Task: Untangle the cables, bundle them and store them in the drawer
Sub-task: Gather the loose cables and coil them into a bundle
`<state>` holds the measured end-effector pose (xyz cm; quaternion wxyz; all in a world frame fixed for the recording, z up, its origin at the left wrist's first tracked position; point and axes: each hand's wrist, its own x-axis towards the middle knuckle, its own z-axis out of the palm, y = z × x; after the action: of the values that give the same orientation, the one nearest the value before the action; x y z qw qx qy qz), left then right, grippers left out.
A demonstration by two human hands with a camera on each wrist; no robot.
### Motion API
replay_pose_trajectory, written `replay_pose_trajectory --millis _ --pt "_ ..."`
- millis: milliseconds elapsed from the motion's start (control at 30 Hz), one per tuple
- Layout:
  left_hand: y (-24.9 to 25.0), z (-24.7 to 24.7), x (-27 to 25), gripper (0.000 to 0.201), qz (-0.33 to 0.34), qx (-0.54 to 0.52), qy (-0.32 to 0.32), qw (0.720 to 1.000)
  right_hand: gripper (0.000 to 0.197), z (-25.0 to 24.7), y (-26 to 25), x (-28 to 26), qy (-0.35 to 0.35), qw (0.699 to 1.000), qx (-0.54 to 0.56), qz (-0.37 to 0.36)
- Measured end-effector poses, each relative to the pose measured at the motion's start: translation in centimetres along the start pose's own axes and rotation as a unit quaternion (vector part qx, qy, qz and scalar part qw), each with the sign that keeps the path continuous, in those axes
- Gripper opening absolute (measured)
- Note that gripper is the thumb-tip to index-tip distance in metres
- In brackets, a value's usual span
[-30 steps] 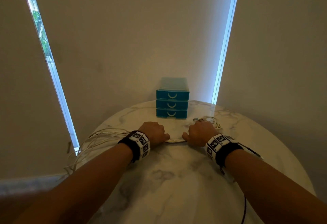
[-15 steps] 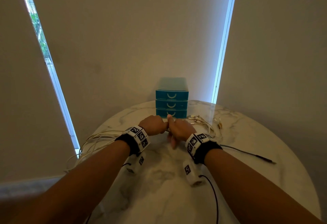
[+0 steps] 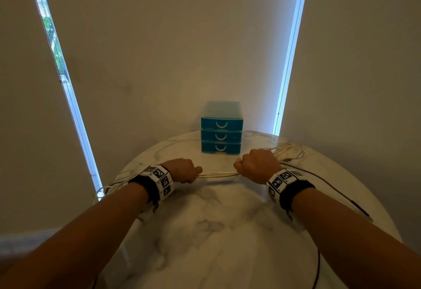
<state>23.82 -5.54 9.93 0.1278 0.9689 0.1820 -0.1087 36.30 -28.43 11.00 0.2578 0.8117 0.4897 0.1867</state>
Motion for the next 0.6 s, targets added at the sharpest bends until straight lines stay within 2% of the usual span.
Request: replay_pose_trajectory --millis 67,133,200,267,333,400,467,600 --pt "0.7 -0.1 0.0 0.049 0.000 0.095 0.036 0.995 0.024 0.4 -0.5 0.1 -0.032 0.999 0.022 0.004" --pt "1.0 0.4 0.2 0.051 -0.004 0.117 0.074 0.990 0.029 1.6 -1.1 0.2 -0.053 0.998 0.034 0.001" --pt "0.6 0.8 0.3 0.053 -0.002 0.060 0.091 0.994 0.035 2.5 -0.9 0.0 -0.062 0.996 0.065 -0.006" --pt "0.2 0.5 0.3 0.052 0.012 -0.041 0.075 0.996 0.036 3.0 0.0 0.1 -0.054 0.991 0.120 0.000" --pt "0.0 -0.1 0.1 0.054 0.027 -0.151 0.067 0.986 0.028 2.7 0.9 0.6 -0.038 0.985 0.170 0.016" --pt "0.2 -0.4 0.3 0.055 0.034 -0.199 0.105 0.974 0.024 2.6 1.3 1.0 -0.019 0.978 0.207 0.032" --pt "0.4 -0.3 0.4 0.053 0.035 -0.162 0.136 0.977 0.022 2.9 1.2 1.1 -0.027 0.974 0.221 0.046" --pt "0.6 0.5 0.7 0.043 0.049 -0.055 0.103 0.992 0.039 3.0 0.1 0.3 -0.063 0.968 0.232 0.070"
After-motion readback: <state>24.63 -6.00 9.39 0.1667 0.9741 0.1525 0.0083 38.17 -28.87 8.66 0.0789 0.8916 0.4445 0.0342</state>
